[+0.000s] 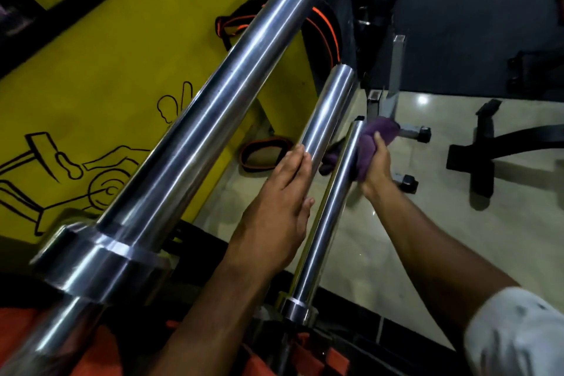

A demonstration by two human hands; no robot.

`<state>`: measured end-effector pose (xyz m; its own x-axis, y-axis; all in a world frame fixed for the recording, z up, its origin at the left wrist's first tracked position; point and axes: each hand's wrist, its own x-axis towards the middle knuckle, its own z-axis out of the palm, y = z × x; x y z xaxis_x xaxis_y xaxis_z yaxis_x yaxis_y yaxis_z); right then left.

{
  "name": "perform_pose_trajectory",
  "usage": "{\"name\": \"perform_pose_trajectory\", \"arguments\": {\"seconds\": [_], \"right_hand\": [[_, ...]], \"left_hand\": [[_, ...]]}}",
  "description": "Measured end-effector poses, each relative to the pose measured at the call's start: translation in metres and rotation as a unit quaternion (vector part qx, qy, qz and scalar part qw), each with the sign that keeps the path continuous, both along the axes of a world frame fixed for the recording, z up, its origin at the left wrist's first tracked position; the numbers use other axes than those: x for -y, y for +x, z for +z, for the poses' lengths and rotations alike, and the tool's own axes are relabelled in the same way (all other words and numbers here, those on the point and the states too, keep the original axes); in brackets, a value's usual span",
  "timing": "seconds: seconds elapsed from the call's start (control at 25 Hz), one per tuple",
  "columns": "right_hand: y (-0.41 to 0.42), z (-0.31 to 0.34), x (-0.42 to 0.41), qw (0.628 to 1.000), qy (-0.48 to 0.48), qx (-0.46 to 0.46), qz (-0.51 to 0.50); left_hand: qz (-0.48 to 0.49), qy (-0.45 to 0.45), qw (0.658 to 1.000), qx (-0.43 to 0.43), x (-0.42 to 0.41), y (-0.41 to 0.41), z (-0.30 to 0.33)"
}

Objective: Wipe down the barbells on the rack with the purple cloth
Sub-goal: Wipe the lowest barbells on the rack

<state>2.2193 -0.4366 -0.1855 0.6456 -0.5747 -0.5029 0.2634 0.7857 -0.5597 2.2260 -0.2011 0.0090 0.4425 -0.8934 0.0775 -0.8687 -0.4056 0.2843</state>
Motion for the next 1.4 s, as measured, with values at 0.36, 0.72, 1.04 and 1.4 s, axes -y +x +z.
{"name": "perform_pose_trajectory", "arguments": {"seconds": [0.36, 0.72, 1.04, 1.4], "right_hand": [[0.008, -0.024, -0.026, 0.997, 0.041, -0.061, 0.033], [-0.002, -0.008, -0.028, 0.990, -0.077, -0.120, 0.022], [-0.077, 0.001, -0.079, 0.566, -0.777, -0.264, 0.075], [-0.067, -0.002, -0.118, 0.431, -0.856, -0.224, 0.177]], "left_hand": [[0.002, -0.005, 1.000, 0.011, -0.001, 0.002, -0.001], [0.002, -0.019, 1.000, -0.006, -0.001, 0.005, 0.004], [0.008, -0.008, 1.000, -0.008, -0.001, 0.002, 0.003], [0.014, 0.016, 1.000, -0.001, 0.000, 0.002, 0.005]]}}
